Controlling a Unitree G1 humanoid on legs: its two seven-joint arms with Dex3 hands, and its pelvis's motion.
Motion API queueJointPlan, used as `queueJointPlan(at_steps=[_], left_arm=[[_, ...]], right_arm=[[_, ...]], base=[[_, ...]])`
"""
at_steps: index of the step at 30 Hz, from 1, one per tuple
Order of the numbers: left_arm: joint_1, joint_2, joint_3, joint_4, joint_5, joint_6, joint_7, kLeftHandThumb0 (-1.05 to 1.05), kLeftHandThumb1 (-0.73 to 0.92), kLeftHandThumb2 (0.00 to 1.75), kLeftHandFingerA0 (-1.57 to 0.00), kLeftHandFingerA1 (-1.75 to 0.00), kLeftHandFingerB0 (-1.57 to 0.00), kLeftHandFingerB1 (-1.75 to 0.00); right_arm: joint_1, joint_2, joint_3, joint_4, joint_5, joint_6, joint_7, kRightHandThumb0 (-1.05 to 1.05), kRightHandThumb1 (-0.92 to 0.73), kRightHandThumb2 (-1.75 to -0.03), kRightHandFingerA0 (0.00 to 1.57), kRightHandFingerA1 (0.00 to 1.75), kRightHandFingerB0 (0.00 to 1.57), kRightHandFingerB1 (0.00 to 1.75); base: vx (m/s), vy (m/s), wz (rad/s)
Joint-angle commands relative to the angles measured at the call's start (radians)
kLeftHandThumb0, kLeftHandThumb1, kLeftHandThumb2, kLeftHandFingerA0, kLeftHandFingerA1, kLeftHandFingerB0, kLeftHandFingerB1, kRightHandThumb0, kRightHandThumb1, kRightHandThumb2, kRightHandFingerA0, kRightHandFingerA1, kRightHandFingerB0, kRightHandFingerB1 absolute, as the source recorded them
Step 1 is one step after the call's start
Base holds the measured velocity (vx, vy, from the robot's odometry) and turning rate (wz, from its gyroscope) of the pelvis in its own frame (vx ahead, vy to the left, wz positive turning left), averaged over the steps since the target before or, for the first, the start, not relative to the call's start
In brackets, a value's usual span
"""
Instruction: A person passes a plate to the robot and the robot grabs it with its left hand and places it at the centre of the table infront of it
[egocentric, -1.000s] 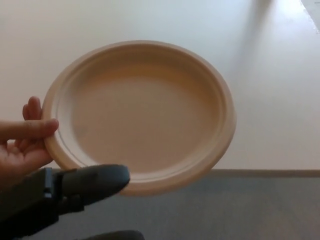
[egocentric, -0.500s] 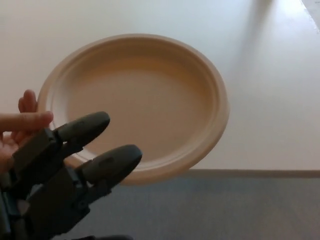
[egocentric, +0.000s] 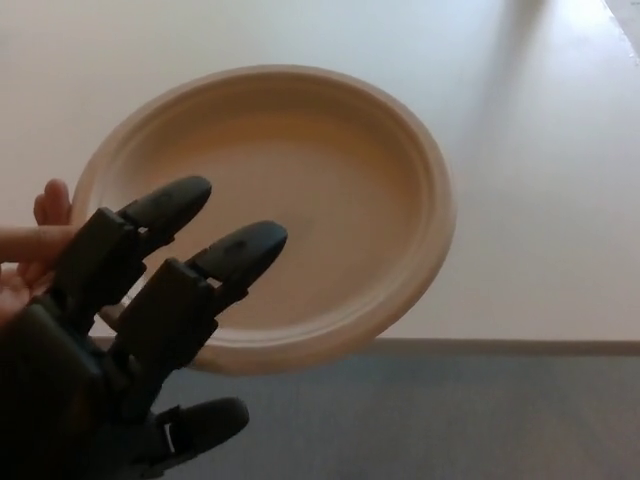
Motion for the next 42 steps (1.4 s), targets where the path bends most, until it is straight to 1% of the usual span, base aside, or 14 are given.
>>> queueJointPlan(at_steps=[1, 4, 5, 11, 12, 13, 14, 15, 18, 19, 22, 23, 25, 42], left_arm=[[-0.047, 0.013, -0.002, 0.027, 0.208, 0.120, -0.005, -0.38, 0.23, 0.87, 0.00, -0.48, 0.00, -0.49], [-0.077, 0.019, -0.007, 0.041, 0.255, 0.127, 0.021, -0.37, 0.24, 0.88, -0.01, -0.48, -0.01, -0.49], [-0.097, 0.024, -0.012, 0.050, 0.301, 0.139, 0.030, -0.74, 0.55, 0.57, -0.19, -0.31, -0.15, -0.33], [-0.163, 0.037, -0.035, 0.090, 0.428, 0.188, 0.063, -0.68, 0.51, 0.79, -0.27, -0.44, -0.09, -0.42], [-0.177, 0.028, -0.047, 0.103, 0.435, 0.198, 0.072, -0.50, 0.71, 0.62, -0.58, -0.39, -0.18, -0.33], [-0.185, 0.023, -0.055, 0.112, 0.429, 0.203, 0.075, -0.42, 0.69, 0.60, -0.81, -0.64, -0.23, -0.32], [-0.189, 0.022, -0.060, 0.117, 0.420, 0.206, 0.076, -0.42, 0.69, 0.60, -0.81, -0.64, -0.23, -0.32], [-0.200, 0.025, -0.066, 0.126, 0.425, 0.210, 0.081, -0.18, 0.56, 0.57, -1.02, -1.41, -0.32, -0.32], [-0.221, 0.038, -0.081, 0.143, 0.440, 0.219, 0.097, -0.18, 0.56, 0.57, -1.06, -1.24, -0.46, -0.35], [-0.226, 0.041, -0.088, 0.147, 0.443, 0.220, 0.104, -0.30, 0.58, 0.58, -1.00, -1.23, -0.77, -0.44], [-0.223, 0.052, -0.108, 0.158, 0.424, 0.214, 0.130, -0.32, 0.58, 0.60, -0.94, -1.44, -0.82, -0.73], [-0.220, 0.057, -0.116, 0.170, 0.416, 0.205, 0.159, -0.27, 0.58, 0.57, -0.92, -1.55, -0.70, -1.07], [-0.217, 0.064, -0.130, 0.189, 0.410, 0.190, 0.214, -0.27, 0.57, 0.61, -0.91, -1.60, -0.68, -1.13], [-0.186, 0.110, -0.197, 0.194, 0.412, 0.218, 0.303, -0.27, 0.58, 0.57, -1.03, -1.55, -0.71, -1.04]], right_arm=[[-0.010, -0.014, -0.003, 0.003, -0.005, 0.010, -0.002, -0.70, -0.75, -0.62, 0.26, 0.52, 0.25, 0.39], [-0.010, -0.011, -0.005, 0.002, -0.003, 0.017, -0.002, -0.70, -0.75, -0.62, 0.26, 0.52, 0.25, 0.38], [-0.011, -0.012, -0.002, 0.002, -0.006, 0.019, -0.001, -0.71, -0.76, -0.62, 0.23, 0.51, 0.25, 0.37], [-0.024, -0.013, -0.001, 0.002, -0.007, 0.020, -0.001, -0.71, -0.77, -0.60, 0.24, 0.51, 0.25, 0.37], [-0.023, -0.015, -0.005, 0.001, -0.003, 0.014, 0.004, -0.71, -0.56, -0.99, 0.20, 0.57, 0.18, 0.51], [-0.023, -0.016, -0.008, 0.001, 0.000, 0.010, 0.006, -0.71, -0.76, -0.60, 0.24, 0.54, 0.25, 0.40], [-0.022, -0.016, -0.010, 0.001, 0.002, 0.008, 0.006, -0.71, -0.76, -0.60, 0.24, 0.54, 0.25, 0.40], [-0.025, -0.017, -0.009, 0.001, 0.001, 0.009, 0.006, -0.71, -0.76, -0.60, 0.24, 0.53, 0.24, 0.40], [-0.029, -0.017, -0.007, 0.003, -0.003, 0.010, 0.004, -0.71, -0.76, -0.60, 0.24, 0.53, 0.24, 0.39], [-0.029, -0.017, -0.008, 0.002, -0.002, 0.009, 0.005, -0.71, -0.77, -0.60, 0.24, 0.53, 0.24, 0.40], [-0.031, -0.016, -0.007, 0.004, -0.004, 0.012, 0.005, -0.71, -0.78, -0.63, 0.25, 0.53, 0.23, 0.40], [-0.032, -0.016, -0.005, 0.004, -0.006, 0.013, 0.003, -0.71, -0.78, -0.63, 0.25, 0.53, 0.23, 0.40], [-0.034, -0.016, -0.002, 0.005, -0.010, 0.015, 0.001, -0.71, -0.79, -0.64, 0.25, 0.53, 0.24, 0.41], [-0.042, -0.014, 0.003, 0.005, -0.015, 0.025, 0.000, -0.70, -0.79, -0.63, 0.26, 0.52, 0.25, 0.38]], base=[[0.00, 0.000, 0.00], [0.00, 0.000, 0.00], [0.00, 0.000, 0.00], [0.00, 0.000, 0.00], [0.00, 0.000, 0.00], [0.00, 0.000, 0.00], [0.00, 0.000, 0.00], [0.00, 0.000, 0.00], [0.00, 0.000, 0.00], [0.00, 0.000, 0.00], [0.00, 0.000, 0.00], [0.00, 0.000, 0.00], [0.00, 0.000, 0.00], [0.00, 0.000, 0.00]])
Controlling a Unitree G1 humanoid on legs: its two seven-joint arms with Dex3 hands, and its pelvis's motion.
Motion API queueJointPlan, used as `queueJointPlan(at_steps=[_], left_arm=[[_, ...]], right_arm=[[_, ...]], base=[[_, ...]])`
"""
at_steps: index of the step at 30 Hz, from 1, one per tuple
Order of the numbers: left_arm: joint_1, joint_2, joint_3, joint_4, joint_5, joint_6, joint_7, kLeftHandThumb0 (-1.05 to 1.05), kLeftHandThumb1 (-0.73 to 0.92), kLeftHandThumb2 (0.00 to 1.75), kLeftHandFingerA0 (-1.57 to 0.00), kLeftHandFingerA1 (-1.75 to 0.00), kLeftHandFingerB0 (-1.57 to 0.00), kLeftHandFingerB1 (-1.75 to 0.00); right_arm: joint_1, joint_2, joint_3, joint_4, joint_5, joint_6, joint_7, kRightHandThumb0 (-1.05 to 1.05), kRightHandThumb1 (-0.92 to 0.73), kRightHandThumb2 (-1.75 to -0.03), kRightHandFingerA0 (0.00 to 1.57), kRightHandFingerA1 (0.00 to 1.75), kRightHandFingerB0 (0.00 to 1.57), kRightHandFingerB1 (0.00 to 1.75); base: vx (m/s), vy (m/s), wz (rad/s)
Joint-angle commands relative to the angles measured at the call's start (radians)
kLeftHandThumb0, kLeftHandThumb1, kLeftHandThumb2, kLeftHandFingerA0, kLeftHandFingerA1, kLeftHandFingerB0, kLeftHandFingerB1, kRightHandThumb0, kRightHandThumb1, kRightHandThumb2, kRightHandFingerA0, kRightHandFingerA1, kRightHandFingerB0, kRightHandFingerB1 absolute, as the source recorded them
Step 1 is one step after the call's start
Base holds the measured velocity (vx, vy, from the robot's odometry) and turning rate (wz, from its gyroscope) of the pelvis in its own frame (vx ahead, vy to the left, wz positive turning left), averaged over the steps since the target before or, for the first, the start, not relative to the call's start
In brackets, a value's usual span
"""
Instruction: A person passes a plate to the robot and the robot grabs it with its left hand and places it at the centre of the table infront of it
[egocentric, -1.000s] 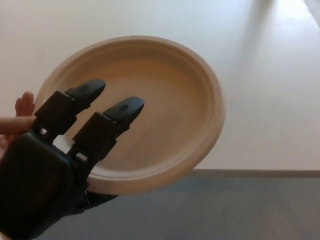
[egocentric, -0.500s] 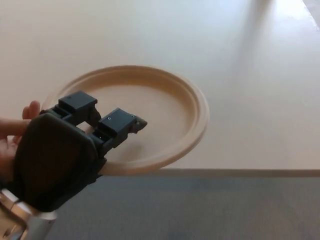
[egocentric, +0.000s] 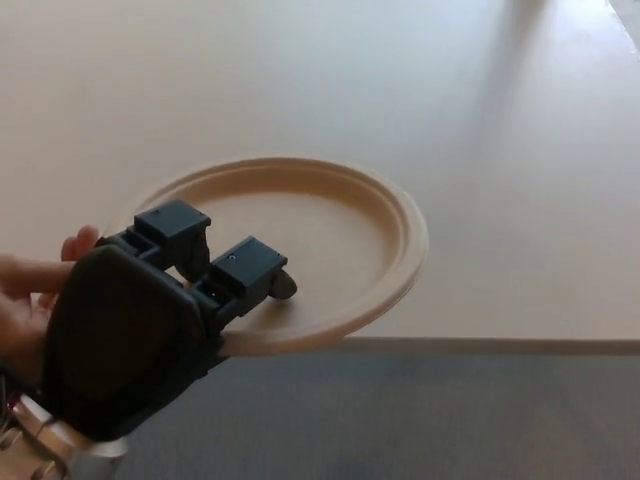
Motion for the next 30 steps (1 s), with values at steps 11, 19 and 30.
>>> queueJointPlan(at_steps=[11, 19, 30], left_arm=[[-0.097, 0.040, -0.049, 0.105, 0.020, 0.085, 0.060, -0.27, 0.55, 0.60, -0.96, -1.58, -0.73, -1.02], [-0.290, 0.057, -0.130, 0.336, 0.073, 0.134, 0.124, -0.24, 0.54, 0.56, -1.04, -1.46, -0.84, -0.79], [-0.500, 0.048, -0.262, 0.609, 0.076, 0.203, 0.155, -0.27, 0.58, 0.57, -1.09, -1.36, -0.87, -0.54]], right_arm=[[-0.011, -0.018, -0.007, 0.002, -0.008, 0.013, 0.003, -0.69, -0.79, -0.63, 0.28, 0.53, 0.24, 0.39], [-0.022, -0.021, -0.008, -0.003, -0.011, 0.011, 0.008, -0.69, -0.79, -0.63, 0.27, 0.52, 0.25, 0.38], [-0.032, -0.021, -0.011, -0.002, -0.010, 0.005, 0.010, -0.71, -0.79, -0.63, 0.25, 0.54, 0.24, 0.41]], base=[[0.00, 0.000, 0.00], [0.00, 0.000, 0.00], [0.00, 0.000, 0.00]])
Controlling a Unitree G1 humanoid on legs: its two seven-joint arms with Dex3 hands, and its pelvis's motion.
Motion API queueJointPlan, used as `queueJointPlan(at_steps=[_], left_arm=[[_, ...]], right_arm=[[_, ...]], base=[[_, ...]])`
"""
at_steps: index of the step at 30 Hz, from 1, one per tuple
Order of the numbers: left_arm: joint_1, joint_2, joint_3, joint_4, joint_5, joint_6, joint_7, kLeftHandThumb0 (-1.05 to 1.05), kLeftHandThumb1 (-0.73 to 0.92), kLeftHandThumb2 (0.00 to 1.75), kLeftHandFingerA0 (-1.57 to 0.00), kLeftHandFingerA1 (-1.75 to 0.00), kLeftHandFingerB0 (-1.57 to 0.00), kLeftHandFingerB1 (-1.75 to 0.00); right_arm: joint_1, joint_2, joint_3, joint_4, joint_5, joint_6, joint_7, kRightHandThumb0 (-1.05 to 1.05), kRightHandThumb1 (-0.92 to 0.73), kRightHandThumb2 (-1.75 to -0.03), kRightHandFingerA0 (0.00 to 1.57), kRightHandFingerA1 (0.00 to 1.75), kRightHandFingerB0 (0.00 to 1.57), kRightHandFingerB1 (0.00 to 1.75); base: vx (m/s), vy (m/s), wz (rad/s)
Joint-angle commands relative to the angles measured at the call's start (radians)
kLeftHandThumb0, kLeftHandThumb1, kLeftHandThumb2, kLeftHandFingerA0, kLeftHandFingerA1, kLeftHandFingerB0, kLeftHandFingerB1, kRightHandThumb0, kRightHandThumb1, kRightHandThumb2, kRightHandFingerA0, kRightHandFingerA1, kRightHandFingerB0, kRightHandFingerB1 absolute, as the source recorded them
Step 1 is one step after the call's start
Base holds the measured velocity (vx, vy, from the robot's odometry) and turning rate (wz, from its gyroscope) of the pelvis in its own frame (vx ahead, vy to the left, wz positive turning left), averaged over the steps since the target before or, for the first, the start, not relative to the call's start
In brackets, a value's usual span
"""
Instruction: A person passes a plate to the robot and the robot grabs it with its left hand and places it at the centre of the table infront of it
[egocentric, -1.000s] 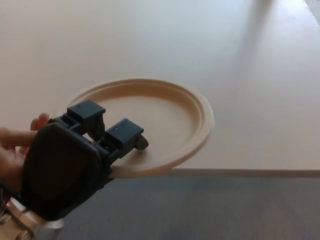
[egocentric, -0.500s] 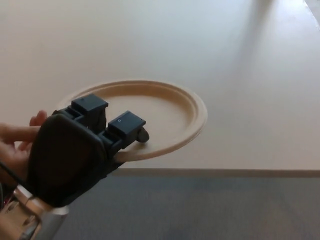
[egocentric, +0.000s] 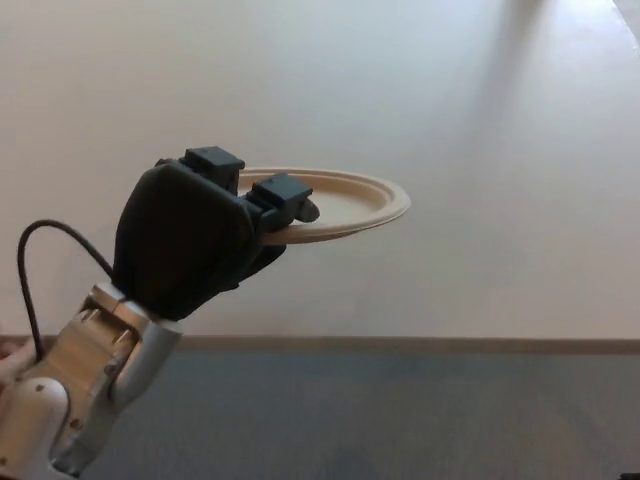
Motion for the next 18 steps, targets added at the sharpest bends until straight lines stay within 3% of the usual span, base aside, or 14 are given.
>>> queueJointPlan(at_steps=[1, 10, 13, 14, 15, 16, 18], left_arm=[[-0.104, -0.001, -0.073, 0.153, 0.024, 0.076, 0.050, -0.28, 0.59, 0.58, -1.08, -1.38, -0.83, -0.53], [-0.249, -0.007, -0.203, 0.364, 0.069, 0.183, 0.056, -0.31, 0.61, 0.61, -0.98, -1.53, -0.79, -0.55], [-0.285, -0.026, -0.227, 0.435, 0.044, 0.228, -0.023, -0.29, 0.63, 0.62, -0.92, -1.52, -0.72, -0.53], [-0.293, -0.032, -0.235, 0.460, 0.037, 0.239, -0.034, -0.38, 0.53, 0.74, -1.03, -1.36, -0.68, -0.58], [-0.299, -0.035, -0.242, 0.480, 0.030, 0.242, -0.027, -0.38, 0.53, 0.74, -1.03, -1.36, -0.68, -0.58], [-0.297, -0.049, -0.243, 0.487, 0.013, 0.281, -0.096, -0.28, 0.63, 0.61, -0.89, -1.45, -0.70, -0.48], [-0.297, -0.058, -0.245, 0.491, -0.002, 0.315, -0.145, -0.30, 0.68, 0.60, -0.88, -1.41, -0.72, -0.47]], right_arm=[[-0.001, -0.019, -0.003, 0.001, -0.001, -0.001, 0.007, -0.70, -0.80, -0.63, 0.25, 0.54, 0.25, 0.41], [-0.007, -0.019, 0.001, -0.003, -0.003, 0.000, 0.010, -0.69, -0.78, -0.63, 0.27, 0.54, 0.24, 0.39], [-0.015, -0.013, 0.009, -0.003, -0.011, 0.005, -0.001, -0.70, -0.79, -0.64, 0.29, 0.54, 0.25, 0.41], [-0.016, -0.014, 0.009, -0.004, -0.011, 0.006, -0.002, -0.70, -0.79, -0.64, 0.28, 0.54, 0.25, 0.41], [-0.017, -0.015, 0.008, -0.004, -0.009, 0.006, 0.000, -0.70, -0.79, -0.64, 0.28, 0.54, 0.25, 0.41], [-0.015, -0.016, 0.002, -0.004, -0.002, 0.001, 0.005, -0.71, -0.79, -0.63, 0.26, 0.54, 0.24, 0.40], [-0.017, -0.017, -0.002, -0.004, 0.002, -0.001, 0.009, -0.71, -0.79, -0.61, 0.24, 0.53, 0.24, 0.39]], base=[[0.00, 0.000, 0.00], [0.00, 0.000, 0.00], [0.00, 0.000, 0.00], [0.00, 0.000, 0.00], [0.00, 0.000, 0.00], [0.00, 0.000, 0.00], [0.00, 0.000, 0.00]])
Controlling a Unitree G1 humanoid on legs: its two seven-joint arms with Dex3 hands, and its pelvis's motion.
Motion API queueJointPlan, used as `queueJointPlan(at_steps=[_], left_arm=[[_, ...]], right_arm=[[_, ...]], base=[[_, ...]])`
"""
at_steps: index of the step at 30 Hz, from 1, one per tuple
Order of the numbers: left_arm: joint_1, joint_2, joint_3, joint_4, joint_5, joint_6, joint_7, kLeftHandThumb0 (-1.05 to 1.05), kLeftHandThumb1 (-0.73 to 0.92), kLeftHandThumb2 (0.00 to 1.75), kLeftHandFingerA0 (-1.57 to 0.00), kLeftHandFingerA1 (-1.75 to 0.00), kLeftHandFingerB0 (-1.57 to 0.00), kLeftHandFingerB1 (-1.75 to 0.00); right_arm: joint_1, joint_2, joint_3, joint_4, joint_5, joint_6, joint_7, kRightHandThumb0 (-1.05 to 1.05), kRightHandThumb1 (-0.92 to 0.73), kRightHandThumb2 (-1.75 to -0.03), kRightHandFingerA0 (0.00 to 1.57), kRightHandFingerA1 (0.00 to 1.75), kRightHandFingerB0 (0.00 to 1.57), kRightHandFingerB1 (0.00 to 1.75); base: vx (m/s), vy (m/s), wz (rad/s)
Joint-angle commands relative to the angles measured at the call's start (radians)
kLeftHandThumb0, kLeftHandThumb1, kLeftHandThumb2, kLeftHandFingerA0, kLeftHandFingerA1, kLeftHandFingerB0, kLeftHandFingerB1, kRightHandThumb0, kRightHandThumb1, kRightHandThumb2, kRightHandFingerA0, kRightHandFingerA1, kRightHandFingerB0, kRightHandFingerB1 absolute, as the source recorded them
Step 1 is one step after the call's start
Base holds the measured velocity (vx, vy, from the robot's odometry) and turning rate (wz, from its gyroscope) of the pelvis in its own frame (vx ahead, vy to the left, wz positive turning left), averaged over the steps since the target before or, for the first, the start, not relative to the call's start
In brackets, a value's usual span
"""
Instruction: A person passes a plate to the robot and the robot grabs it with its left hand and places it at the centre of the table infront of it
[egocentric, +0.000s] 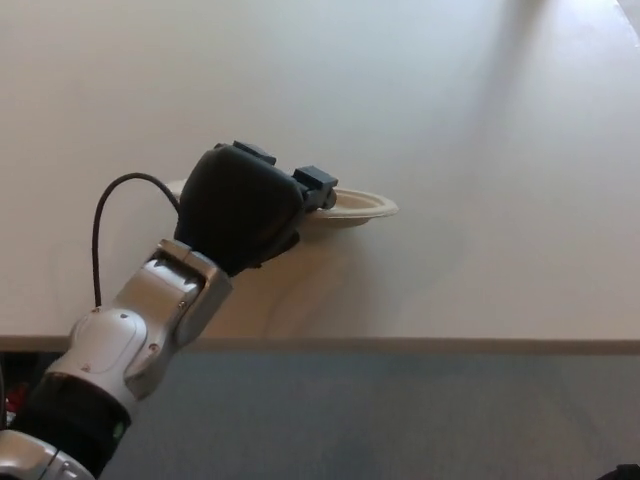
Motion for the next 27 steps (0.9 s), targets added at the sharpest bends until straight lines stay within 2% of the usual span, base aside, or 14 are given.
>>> queueJointPlan(at_steps=[1, 2, 3, 4, 5, 9, 10, 11, 12, 13, 14, 16, 20, 27], left_arm=[[-0.013, -0.025, -0.012, 0.029, -0.048, 0.173, -0.225, -0.52, 0.70, 0.61, -0.30, -0.38, -0.31, -0.31], [-0.010, -0.030, -0.010, 0.017, -0.055, 0.217, -0.319, -0.52, 0.70, 0.61, -0.30, -0.38, -0.31, -0.31], [-0.011, -0.029, -0.013, 0.007, -0.056, 0.242, -0.390, -0.71, 0.52, 0.85, -0.03, -0.36, -0.08, -0.29], [-0.014, -0.026, -0.018, -0.005, -0.054, 0.267, -0.469, -0.71, 0.52, 0.85, -0.03, -0.36, -0.08, -0.29], [-0.019, -0.026, -0.015, -0.008, -0.065, 0.281, -0.524, -0.90, 0.55, 0.90, 0.00, -0.12, 0.00, 0.00], [-0.042, -0.025, 0.006, -0.017, -0.114, 0.332, -0.714, -0.92, 0.53, 0.94, 0.00, -0.12, 0.00, 0.00], [-0.048, -0.025, 0.011, -0.016, -0.125, 0.338, -0.738, -0.92, 0.53, 0.94, 0.00, -0.12, 0.00, 0.00], [-0.069, -0.029, 0.027, -0.002, -0.162, 0.358, -0.802, -1.04, 0.68, 0.63, 0.00, -0.12, 0.00, 0.00], [-0.078, -0.031, 0.034, 0.003, -0.178, 0.368, -0.831, -1.04, 0.68, 0.63, 0.00, -0.12, 0.00, 0.00], [-0.089, -0.046, 0.056, 0.009, -0.213, 0.403, -0.866, -1.00, 0.56, 1.01, 0.00, -0.07, 0.00, 0.00], [-0.090, -0.047, 0.059, 0.009, -0.217, 0.408, -0.872, -1.00, 0.56, 1.01, 0.00, -0.07, 0.00, 0.00], [-0.073, -0.054, 0.100, -0.019, -0.291, 0.411, -0.883, -1.05, 0.84, 1.21, 0.00, -0.11, 0.00, -0.02], [-0.063, -0.059, 0.109, -0.048, -0.301, 0.419, -0.888, -1.00, 0.87, 1.29, 0.00, -0.14, 0.00, -0.06], [-0.047, -0.076, 0.154, -0.095, -0.369, 0.459, -0.941, -0.97, 0.82, 1.26, 0.00, -0.16, 0.00, -0.08]], right_arm=[[-0.005, -0.018, -0.008, 0.001, 0.004, 0.000, 0.009, -0.71, -0.79, -0.61, 0.24, 0.53, 0.24, 0.40], [-0.005, -0.018, -0.007, 0.000, 0.003, 0.000, 0.010, -0.71, -0.79, -0.61, 0.24, 0.53, 0.24, 0.40], [-0.006, -0.019, -0.007, 0.000, 0.002, 0.000, 0.011, -0.72, -0.78, -0.63, 0.26, 0.56, 0.24, 0.42], [-0.005, -0.019, -0.006, -0.001, 0.002, 0.000, 0.011, -0.72, -0.78, -0.63, 0.26, 0.56, 0.24, 0.42], [-0.007, -0.020, -0.005, -0.002, 0.000, 0.001, 0.011, -0.70, -0.79, -0.62, 0.25, 0.56, 0.25, 0.42], [-0.015, -0.022, -0.002, -0.004, -0.002, 0.004, 0.013, -0.71, -0.79, -0.62, 0.25, 0.54, 0.26, 0.41], [-0.017, -0.022, -0.002, -0.004, -0.002, 0.003, 0.013, -0.71, -0.79, -0.62, 0.25, 0.54, 0.26, 0.41], [-0.019, -0.022, 0.000, -0.004, -0.005, 0.007, 0.012, -0.69, -0.80, -0.63, 0.26, 0.53, 0.26, 0.40], [-0.020, -0.022, 0.001, -0.004, -0.006, 0.008, 0.011, -0.69, -0.80, -0.63, 0.26, 0.53, 0.26, 0.40], [-0.021, -0.021, 0.004, -0.003, -0.009, 0.009, 0.008, -0.69, -0.79, -0.61, 0.24, 0.53, 0.25, 0.39], [-0.021, -0.021, 0.004, -0.003, -0.009, 0.009, 0.008, -0.69, -0.79, -0.61, 0.24, 0.53, 0.25, 0.39], [-0.024, -0.021, 0.005, -0.002, -0.009, 0.011, 0.007, -0.70, -0.79, -0.61, 0.25, 0.52, 0.25, 0.38], [-0.028, -0.024, 0.008, -0.004, -0.013, 0.007, 0.005, -0.69, -0.79, -0.64, 0.34, 0.55, 0.26, 0.40], [-0.045, -0.026, 0.007, -0.003, -0.011, 0.009, 0.008, -0.69, -0.78, -0.63, 0.31, 0.54, 0.26, 0.40]], base=[[0.00, 0.000, 0.00], [0.00, 0.000, 0.00], [0.00, 0.000, 0.00], [0.00, 0.000, 0.00], [0.00, 0.000, 0.00], [0.00, 0.000, 0.00], [0.00, 0.000, 0.00], [0.00, 0.000, 0.00], [0.00, 0.000, 0.00], [0.00, 0.000, 0.00], [0.00, 0.000, 0.00], [0.00, 0.000, 0.00], [0.00, 0.000, 0.00], [0.00, 0.000, 0.00]])
